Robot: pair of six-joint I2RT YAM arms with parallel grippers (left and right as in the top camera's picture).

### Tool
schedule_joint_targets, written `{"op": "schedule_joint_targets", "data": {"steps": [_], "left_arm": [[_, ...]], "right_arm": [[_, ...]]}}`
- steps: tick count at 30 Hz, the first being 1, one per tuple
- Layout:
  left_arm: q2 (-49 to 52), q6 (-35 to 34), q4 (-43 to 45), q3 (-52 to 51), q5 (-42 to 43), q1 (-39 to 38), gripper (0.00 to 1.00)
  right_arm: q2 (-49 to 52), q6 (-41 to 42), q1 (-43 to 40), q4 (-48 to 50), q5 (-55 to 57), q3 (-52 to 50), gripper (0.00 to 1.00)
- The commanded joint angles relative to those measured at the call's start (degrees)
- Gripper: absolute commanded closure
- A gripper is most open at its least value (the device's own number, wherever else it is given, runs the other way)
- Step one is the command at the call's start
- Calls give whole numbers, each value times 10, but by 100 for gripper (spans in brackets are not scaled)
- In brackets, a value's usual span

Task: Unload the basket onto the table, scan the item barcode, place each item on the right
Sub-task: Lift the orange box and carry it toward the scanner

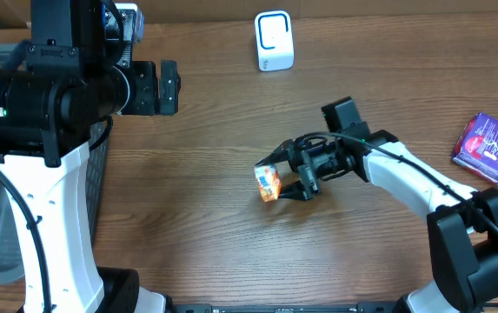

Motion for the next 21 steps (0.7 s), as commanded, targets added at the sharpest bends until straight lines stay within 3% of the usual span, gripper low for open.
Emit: {"op": "schedule_joint_targets", "data": {"steps": [1,17,21], "left_arm": [[2,11,1,8,5,2,0],[2,11,1,8,6,2,0],[2,11,1,8,5,2,0]], "right_arm": [[2,-5,-8,16,-73,11,35],[2,-6,-10,19,-71,11,35],[2,-14,-10,62,29,11,29]]}}
